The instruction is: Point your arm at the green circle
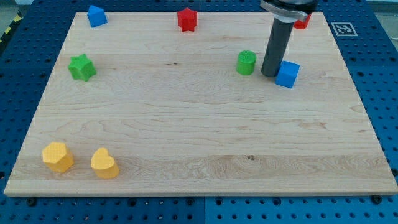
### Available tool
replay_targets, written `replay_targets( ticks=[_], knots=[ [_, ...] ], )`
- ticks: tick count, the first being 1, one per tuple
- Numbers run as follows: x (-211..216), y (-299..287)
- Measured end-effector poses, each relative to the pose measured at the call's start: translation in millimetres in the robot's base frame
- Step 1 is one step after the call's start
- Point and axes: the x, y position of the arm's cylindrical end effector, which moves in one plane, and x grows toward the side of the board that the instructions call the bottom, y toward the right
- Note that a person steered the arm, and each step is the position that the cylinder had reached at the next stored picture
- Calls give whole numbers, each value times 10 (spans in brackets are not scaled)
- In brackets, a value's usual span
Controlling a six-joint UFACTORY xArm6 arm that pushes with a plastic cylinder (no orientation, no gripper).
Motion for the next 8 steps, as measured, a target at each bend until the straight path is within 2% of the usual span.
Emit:
replay_targets(
  ticks=[3,4,5,6,7,8],
  knots=[
    [95,587],
    [-72,589],
    [-500,495],
    [-629,34],
    [-619,-546],
    [-570,-884]
  ],
)
